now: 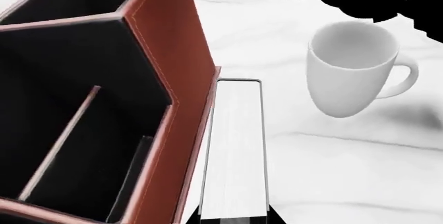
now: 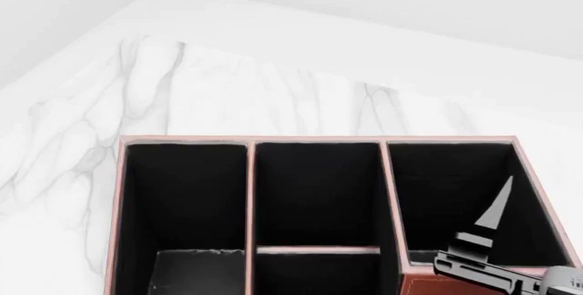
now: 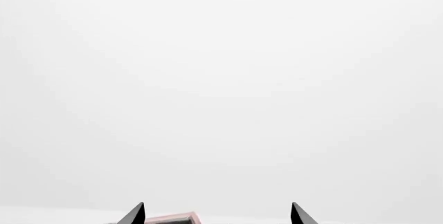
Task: Pick up the book and place it in the front compartment of the caddy.
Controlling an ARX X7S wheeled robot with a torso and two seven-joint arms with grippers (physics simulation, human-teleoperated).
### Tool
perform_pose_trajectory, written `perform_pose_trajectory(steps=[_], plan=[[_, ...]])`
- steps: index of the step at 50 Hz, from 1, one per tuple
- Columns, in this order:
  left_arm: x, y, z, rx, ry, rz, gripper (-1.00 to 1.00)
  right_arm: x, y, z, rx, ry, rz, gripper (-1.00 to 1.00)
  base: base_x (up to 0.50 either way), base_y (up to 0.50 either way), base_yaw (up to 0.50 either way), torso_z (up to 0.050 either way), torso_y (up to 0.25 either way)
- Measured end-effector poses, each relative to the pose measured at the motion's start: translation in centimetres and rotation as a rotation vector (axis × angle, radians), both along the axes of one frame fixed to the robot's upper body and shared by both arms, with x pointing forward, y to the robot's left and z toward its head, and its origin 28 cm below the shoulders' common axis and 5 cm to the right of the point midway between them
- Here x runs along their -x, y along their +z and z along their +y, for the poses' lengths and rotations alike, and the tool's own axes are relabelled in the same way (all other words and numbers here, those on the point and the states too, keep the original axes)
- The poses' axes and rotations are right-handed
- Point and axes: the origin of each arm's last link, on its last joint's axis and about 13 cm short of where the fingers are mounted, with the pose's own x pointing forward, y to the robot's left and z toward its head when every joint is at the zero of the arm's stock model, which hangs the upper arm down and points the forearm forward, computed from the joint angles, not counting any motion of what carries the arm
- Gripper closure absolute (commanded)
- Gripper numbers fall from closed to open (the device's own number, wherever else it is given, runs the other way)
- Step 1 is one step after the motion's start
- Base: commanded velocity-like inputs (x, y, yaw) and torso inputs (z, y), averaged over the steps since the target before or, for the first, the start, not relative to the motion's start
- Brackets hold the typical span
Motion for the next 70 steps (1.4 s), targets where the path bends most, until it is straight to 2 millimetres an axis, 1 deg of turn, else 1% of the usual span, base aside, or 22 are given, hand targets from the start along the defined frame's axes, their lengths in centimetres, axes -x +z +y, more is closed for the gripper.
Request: perform_pose_trajectory(steps=[9,15,34,53,70], plan=[[-0.8,1.8,0.2,-0.011,-0.031,-0.082,1.0,-0.1,-0.1,0.1,0.0,0.005,0.007,-1.0,0.0,0.0,0.0,0.0,0.0],[-1.7,2.8,0.3,-0.016,-0.036,-0.134,1.0,-0.1,-0.1,0.1,0.001,0.007,0.011,-1.0,0.0,0.0,0.0,0.0,0.002],[-5.8,5.0,0.7,-0.04,-0.006,-0.315,1.0,-0.2,-0.2,0.0,0.006,0.006,0.015,-1.0,0.0,0.0,0.0,0.0,0.001],[-9.4,6.8,0.1,-0.065,-0.029,-0.506,1.0,-0.3,-0.4,-0.4,0.008,-0.017,0.016,-1.0,0.0,0.0,0.0,0.0,0.001],[-12.7,7.0,-1.1,-0.056,-0.076,-0.621,1.0,-0.5,-0.4,-1.5,-0.003,-0.075,0.015,-1.0,0.0,0.0,0.0,0.0,0.001]])
